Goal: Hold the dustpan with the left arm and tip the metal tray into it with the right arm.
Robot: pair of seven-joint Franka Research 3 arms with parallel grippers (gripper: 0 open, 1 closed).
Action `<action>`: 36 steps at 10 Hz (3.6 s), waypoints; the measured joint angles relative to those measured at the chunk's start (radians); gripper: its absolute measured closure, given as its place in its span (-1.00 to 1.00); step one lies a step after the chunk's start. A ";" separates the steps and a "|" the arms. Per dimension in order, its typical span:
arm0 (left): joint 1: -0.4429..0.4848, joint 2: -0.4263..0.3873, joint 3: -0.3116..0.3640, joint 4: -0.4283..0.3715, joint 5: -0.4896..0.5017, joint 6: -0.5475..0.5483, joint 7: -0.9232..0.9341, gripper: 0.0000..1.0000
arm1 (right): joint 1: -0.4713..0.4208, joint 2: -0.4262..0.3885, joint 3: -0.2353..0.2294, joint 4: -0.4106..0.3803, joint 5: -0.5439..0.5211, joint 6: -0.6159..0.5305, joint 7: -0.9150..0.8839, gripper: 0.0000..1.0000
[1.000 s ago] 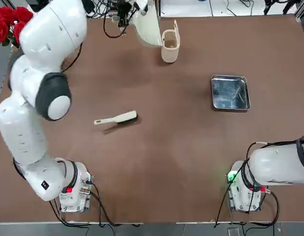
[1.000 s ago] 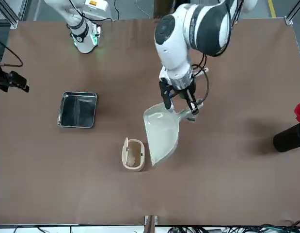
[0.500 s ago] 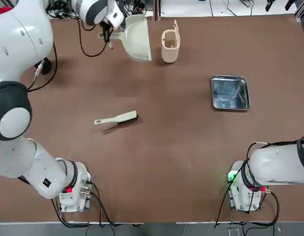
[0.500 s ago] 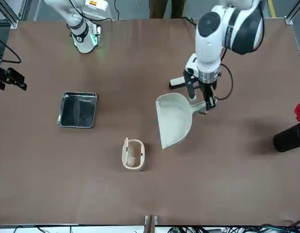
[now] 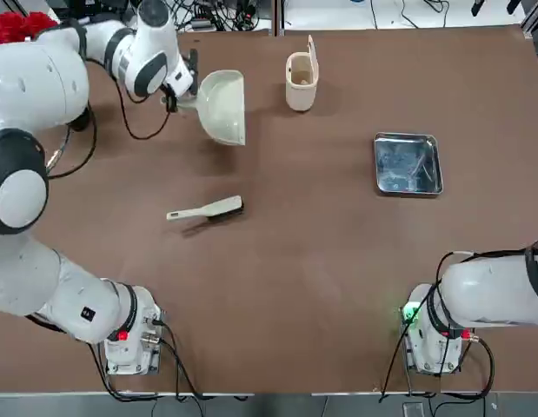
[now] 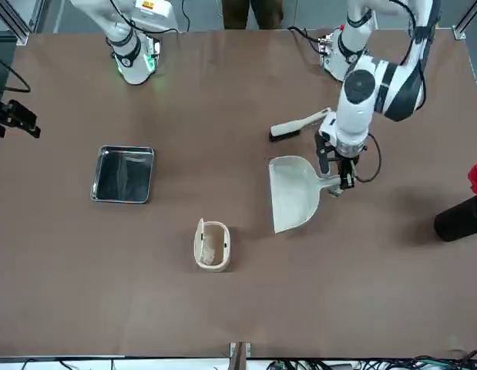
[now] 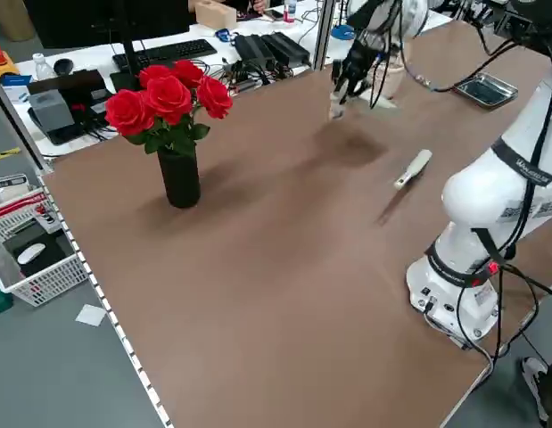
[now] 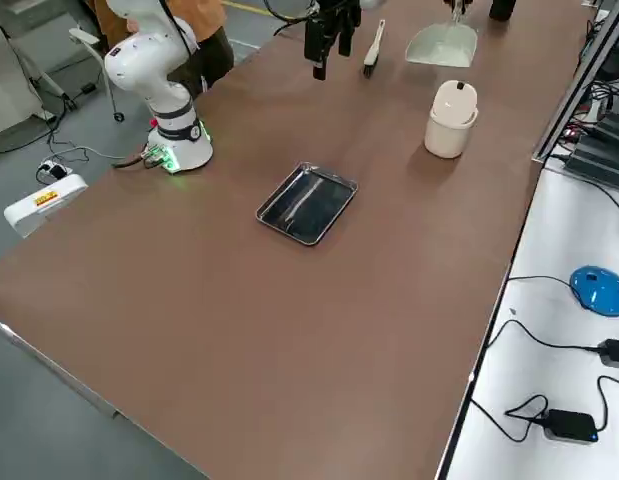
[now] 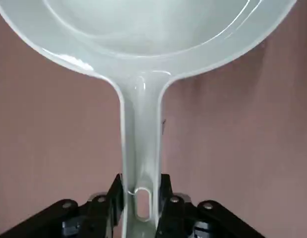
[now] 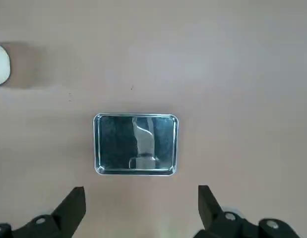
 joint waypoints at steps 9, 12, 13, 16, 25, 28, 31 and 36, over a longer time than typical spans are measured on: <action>0.010 0.122 -0.050 -0.090 0.000 0.120 -0.038 0.35 | 0.000 -0.004 0.000 0.000 0.010 -0.012 0.005 -1.00; 0.011 0.130 -0.050 -0.088 0.000 0.124 -0.057 0.35 | 0.001 -0.004 0.000 0.000 0.020 -0.011 0.005 -1.00; 0.011 0.129 -0.050 -0.086 0.000 0.123 -0.061 0.35 | 0.001 -0.004 0.000 0.000 0.020 -0.010 0.005 -1.00; 0.010 0.125 -0.052 -0.081 0.000 0.078 -0.127 0.15 | 0.001 -0.004 0.000 0.001 0.020 -0.006 0.005 -1.00; 0.061 -0.131 -0.062 -0.058 -0.002 -0.093 -0.504 -0.98 | 0.001 -0.004 -0.001 0.002 0.020 0.003 0.005 -1.00; 0.144 -0.200 -0.060 0.039 -0.097 -0.295 -0.697 -0.98 | 0.001 -0.004 -0.001 0.001 0.020 0.003 0.005 -1.00; 0.243 -0.213 -0.059 0.347 -0.280 -0.648 -0.799 -0.99 | 0.000 -0.004 -0.002 -0.003 0.020 -0.001 0.005 -1.00; 0.348 -0.058 -0.097 0.867 -0.335 -0.989 -0.934 -0.99 | -0.003 -0.004 -0.006 -0.003 0.020 -0.003 0.006 -1.00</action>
